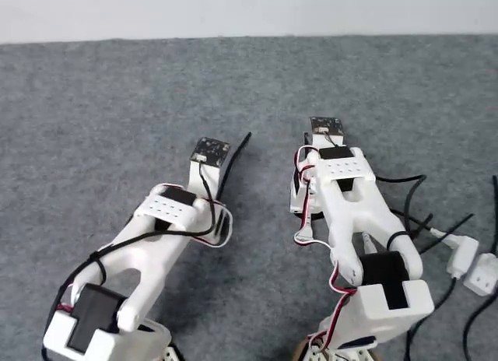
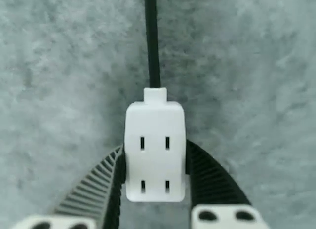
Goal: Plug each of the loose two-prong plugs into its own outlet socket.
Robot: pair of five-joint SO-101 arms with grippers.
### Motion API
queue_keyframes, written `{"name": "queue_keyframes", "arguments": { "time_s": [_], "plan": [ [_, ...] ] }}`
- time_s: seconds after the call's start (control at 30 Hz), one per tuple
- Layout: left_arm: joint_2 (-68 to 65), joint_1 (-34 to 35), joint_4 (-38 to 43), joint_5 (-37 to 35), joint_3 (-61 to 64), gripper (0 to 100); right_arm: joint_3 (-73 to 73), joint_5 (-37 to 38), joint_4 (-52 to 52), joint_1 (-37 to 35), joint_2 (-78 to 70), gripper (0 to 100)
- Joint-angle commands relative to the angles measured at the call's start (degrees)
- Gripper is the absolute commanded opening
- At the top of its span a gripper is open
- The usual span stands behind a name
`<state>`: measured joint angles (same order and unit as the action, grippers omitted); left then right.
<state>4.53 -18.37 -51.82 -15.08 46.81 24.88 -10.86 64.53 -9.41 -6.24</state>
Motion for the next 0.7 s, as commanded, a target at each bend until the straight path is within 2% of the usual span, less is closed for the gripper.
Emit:
{"name": "queue_keyframes", "arguments": {
  "time_s": [0.0, 0.2, 0.47, 0.67],
  "plan": [
    [0.18, -5.36, -0.70, -13.27, -3.74, 4, -1.49, 1.93, 0.04, 0.57, 3.47, 0.8],
    [0.00, -6.51, -0.26, -14.07, -7.60, 6, -1.67, 2.29, 0.92, 0.48, 3.47, 0.8],
    [0.00, -6.33, -0.26, -14.07, -5.58, 29, -1.67, 3.78, 0.66, 0.22, 3.47, 0.8],
    [0.79, -6.33, -4.04, -12.92, -6.20, 30, -1.67, 3.87, 0.66, 0.13, 3.47, 0.8]
  ]
}}
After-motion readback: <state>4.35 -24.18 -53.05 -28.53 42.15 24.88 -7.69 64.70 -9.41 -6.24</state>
